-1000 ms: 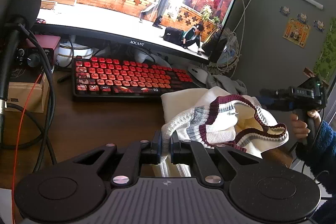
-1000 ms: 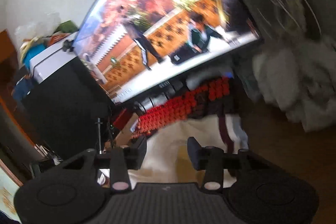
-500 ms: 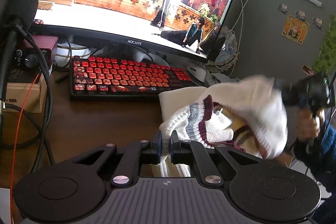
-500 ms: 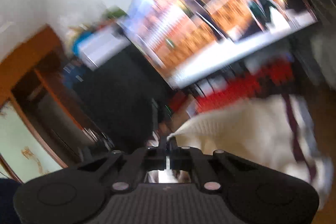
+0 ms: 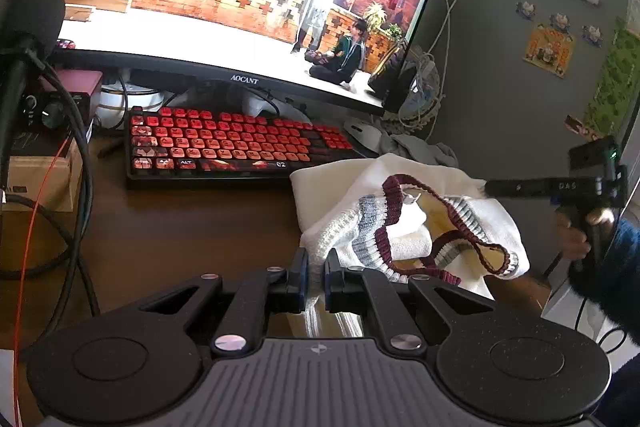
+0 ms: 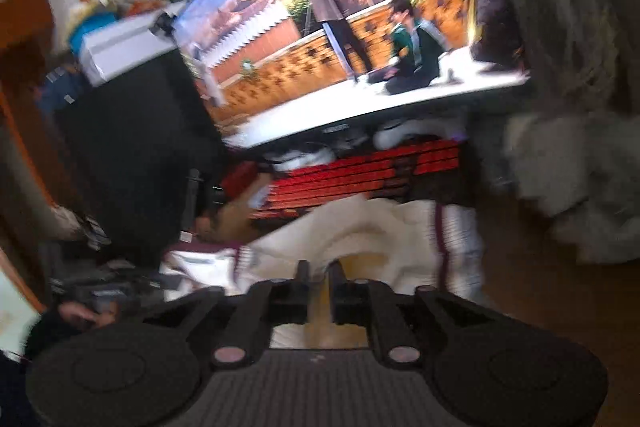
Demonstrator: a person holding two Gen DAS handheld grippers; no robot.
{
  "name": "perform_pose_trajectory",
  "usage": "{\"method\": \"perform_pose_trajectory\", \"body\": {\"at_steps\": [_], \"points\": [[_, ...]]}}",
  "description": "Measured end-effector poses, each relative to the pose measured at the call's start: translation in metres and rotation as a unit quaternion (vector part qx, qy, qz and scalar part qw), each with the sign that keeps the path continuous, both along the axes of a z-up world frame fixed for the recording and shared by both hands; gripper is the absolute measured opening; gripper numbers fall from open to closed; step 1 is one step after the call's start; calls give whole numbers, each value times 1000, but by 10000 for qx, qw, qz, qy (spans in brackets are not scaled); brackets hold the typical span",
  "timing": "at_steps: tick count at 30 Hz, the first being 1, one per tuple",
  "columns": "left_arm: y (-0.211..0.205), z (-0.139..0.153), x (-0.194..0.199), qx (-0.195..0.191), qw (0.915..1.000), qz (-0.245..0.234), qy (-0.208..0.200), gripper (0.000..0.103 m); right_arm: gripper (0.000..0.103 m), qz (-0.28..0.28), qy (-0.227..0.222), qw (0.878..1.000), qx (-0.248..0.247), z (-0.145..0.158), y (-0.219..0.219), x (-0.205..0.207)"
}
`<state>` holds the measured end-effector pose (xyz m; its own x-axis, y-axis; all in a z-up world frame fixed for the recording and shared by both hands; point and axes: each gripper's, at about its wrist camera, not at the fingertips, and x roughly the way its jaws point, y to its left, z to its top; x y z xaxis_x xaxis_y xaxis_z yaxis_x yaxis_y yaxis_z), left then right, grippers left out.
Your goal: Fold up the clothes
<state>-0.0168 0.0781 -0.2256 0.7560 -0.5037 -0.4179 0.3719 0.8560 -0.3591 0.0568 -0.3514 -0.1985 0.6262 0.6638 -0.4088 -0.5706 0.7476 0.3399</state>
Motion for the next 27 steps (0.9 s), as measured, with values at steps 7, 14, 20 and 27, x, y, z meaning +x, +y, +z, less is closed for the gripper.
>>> {"method": "perform_pose_trajectory", "body": {"at_steps": [7, 14, 20, 27], "points": [[-5, 5, -2, 238, 9996, -124, -53, 5, 26, 1242, -1071, 9587, -2325, 58, 55, -22], [-10, 7, 1, 527, 9982, -295, -44, 5, 24, 2703, -742, 8725, -4001, 55, 130, 0], [-9, 7, 3, 545, 9978, -373, -66, 5, 24, 3129, -467, 8243, -4695, 32, 151, 18], [-6, 2, 8, 509, 9978, -413, -3, 5, 4, 3060, -590, 8242, -4729, 15, 160, 22]]}}
